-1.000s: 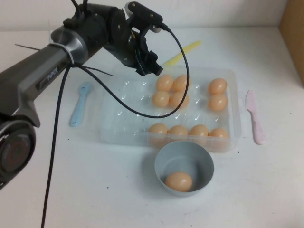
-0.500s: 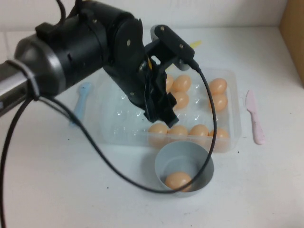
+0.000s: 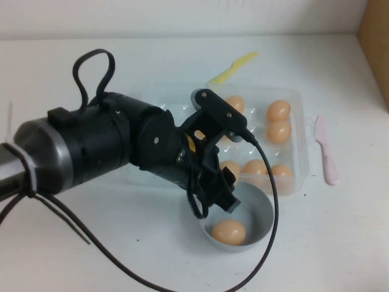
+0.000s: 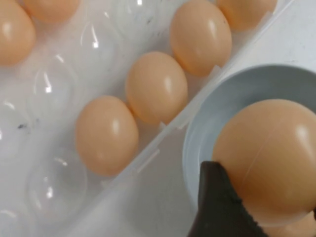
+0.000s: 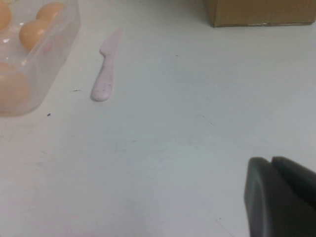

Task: Take an egg out of the egg box
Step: Place the egg in the bowl

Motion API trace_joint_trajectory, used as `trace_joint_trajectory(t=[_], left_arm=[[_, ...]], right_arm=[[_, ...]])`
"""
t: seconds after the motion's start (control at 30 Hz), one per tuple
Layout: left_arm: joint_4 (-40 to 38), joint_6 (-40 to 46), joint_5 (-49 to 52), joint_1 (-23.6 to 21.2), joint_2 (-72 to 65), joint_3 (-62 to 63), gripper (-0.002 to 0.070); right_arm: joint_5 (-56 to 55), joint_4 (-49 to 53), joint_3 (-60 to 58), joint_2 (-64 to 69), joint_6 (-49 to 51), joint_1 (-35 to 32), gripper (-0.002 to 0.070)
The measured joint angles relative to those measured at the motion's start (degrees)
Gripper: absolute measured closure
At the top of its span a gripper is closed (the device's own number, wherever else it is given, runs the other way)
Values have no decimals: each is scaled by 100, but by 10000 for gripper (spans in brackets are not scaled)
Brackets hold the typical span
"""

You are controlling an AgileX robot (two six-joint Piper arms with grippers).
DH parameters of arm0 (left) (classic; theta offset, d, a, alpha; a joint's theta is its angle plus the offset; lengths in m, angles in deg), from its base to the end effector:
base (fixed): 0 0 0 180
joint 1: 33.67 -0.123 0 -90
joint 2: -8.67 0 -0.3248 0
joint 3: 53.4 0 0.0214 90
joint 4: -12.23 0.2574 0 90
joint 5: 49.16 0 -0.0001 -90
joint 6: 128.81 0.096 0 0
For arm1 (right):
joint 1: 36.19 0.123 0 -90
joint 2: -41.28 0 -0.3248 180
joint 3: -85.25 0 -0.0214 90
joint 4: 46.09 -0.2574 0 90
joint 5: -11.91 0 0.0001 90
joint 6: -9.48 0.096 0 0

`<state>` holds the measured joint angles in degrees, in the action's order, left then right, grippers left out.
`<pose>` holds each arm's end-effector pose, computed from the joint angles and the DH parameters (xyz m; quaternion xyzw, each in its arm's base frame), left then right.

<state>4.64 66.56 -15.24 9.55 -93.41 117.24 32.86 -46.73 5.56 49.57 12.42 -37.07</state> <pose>0.2648 -0.2586 0.2878 0.4300 0.8510 -0.1216 0.2759 0.0259 0.0000 0.1691 0.0302 0.8132 0.0151 0.5810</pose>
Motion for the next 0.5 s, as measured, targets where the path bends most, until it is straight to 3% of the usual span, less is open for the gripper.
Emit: trace_joint_trajectory(t=[0.23, 0.5], left_arm=[[-580, 501, -59, 13, -608, 0, 346], [-648, 536, -432, 13, -748, -13, 172]], right_arm=[[0, 0, 0, 0, 0, 0, 694], [0, 0, 0, 0, 0, 0, 694]])
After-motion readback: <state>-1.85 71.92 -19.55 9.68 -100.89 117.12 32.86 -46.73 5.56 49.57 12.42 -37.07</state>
